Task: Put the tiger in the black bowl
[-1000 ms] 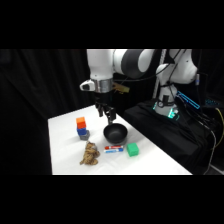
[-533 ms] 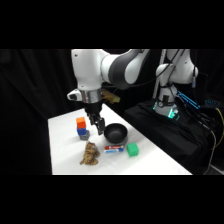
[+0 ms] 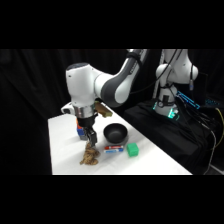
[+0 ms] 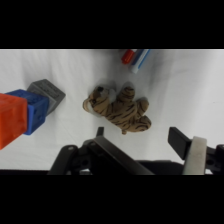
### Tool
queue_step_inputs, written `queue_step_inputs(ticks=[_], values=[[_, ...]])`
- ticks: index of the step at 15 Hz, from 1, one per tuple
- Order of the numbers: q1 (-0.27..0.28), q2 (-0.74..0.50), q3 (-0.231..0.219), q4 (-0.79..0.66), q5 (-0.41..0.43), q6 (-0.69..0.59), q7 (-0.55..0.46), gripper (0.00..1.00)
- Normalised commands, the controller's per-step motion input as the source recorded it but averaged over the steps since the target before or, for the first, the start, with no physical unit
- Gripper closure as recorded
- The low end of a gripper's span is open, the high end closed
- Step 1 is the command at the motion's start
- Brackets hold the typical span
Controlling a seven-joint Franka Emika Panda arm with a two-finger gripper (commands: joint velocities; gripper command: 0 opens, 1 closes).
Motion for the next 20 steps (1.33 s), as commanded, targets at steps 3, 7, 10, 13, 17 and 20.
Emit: queue_step_inputs(ticks=[3, 7, 10, 13, 17, 20], values=[[-0.018, 0.31, -0.055, 0.28, -0.007, 0.11, 0.06, 0.0], [-0.013, 0.28, -0.061, 0.3, -0.005, 0.06, 0.11, 0.0], [0.029, 0.27, -0.063, 0.32, -0.01, -0.02, 0.18, 0.0], [0.108, 0.2, -0.076, 0.18, -0.042, -0.03, 0.23, 0.0], [0.136, 0.11, -0.077, 0.06, -0.034, -0.02, 0.23, 0.0], [0.107, 0.08, -0.057, 0.06, -0.025, -0.05, 0.18, 0.0]])
